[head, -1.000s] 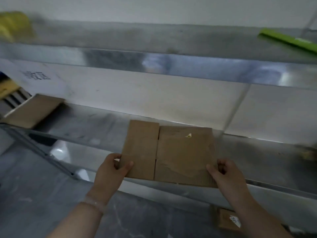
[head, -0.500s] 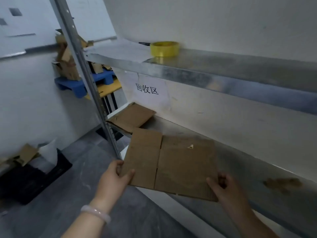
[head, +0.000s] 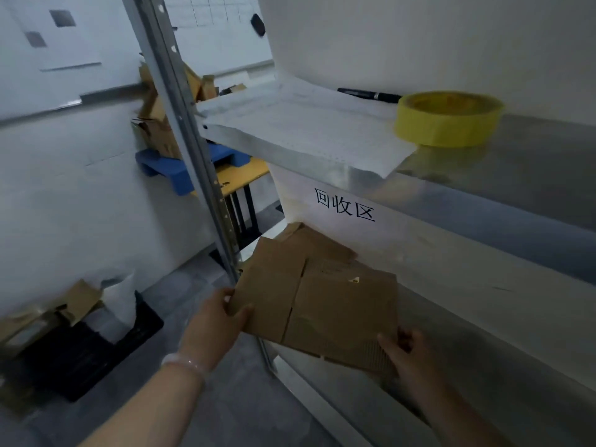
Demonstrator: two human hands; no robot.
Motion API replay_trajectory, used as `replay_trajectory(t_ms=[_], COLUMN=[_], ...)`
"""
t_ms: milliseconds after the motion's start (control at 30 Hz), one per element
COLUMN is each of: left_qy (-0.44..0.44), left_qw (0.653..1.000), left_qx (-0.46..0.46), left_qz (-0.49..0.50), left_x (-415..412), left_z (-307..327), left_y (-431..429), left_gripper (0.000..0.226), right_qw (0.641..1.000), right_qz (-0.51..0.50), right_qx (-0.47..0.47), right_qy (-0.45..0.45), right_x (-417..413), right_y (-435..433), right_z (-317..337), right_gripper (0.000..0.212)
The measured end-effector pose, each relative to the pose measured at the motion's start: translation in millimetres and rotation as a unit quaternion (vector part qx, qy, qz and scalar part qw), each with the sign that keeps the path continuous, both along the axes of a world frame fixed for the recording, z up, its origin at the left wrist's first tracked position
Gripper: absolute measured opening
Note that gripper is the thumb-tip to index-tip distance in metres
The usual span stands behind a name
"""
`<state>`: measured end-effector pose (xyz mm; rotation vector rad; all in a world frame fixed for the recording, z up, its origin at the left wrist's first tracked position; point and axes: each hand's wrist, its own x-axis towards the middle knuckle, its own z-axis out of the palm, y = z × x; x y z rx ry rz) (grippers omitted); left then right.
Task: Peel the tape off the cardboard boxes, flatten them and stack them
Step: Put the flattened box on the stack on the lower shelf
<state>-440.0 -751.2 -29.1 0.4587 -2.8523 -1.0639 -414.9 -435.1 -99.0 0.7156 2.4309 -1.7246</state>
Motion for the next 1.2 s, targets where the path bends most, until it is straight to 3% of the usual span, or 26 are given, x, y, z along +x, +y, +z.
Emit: replay_trajectory(t_ms=[133, 267, 533, 700, 867, 967, 1067, 1200], left_qy=[-0.007, -0.022, -0.097, -0.133, -0.087, 0.039, 0.152, 0.221], left_qw=[0.998, 0.993, 0.974, 0.938, 0.916, 0.861, 0.783, 0.7], left_qx=[-0.047, -0.089, -0.132, -0.21, -0.208, -0.237, -0.153, -0.172], left_qz=[-0.029, -0.071, -0.159, -0.242, -0.331, -0.449, -0.584, -0.657], left_x=[-58.8, -116.4, -177.6, -185.7, -190.9, -168.8, -143.9, -96.0], left_z=[0.3, -9.1, -42.1, -57.6, -51.3, -34.3, -26.6, -8.2], left_y=[-21.6, -34.6, -35.2, -38.3, -20.4, 7.0, 49.1, 114.8], left_gripper=[0.044, 0.051, 0.094, 0.086, 0.081, 0.071, 0.064, 0.056], right_qw=[1.0, 0.997, 0.987, 0.984, 0.972, 0.96, 0.933, 0.885], right_qz=[-0.023, -0.032, -0.062, -0.051, -0.154, -0.187, -0.188, -0.222], right_qx=[0.017, 0.048, 0.12, 0.121, 0.164, 0.208, 0.308, 0.409], right_qy=[-0.003, -0.047, -0.082, -0.123, -0.063, -0.01, 0.006, 0.015], right_x=[-42.4, -74.3, -100.5, -95.5, -58.6, -17.7, 25.4, 84.1], right_y=[-30.4, -52.4, -89.8, -102.5, -105.3, -101.6, -91.7, -69.5], right_z=[5.6, 6.5, 1.2, -2.1, 11.1, 21.3, 32.6, 45.4], right_gripper=[0.03, 0.035, 0.038, 0.055, 0.043, 0.04, 0.047, 0.048])
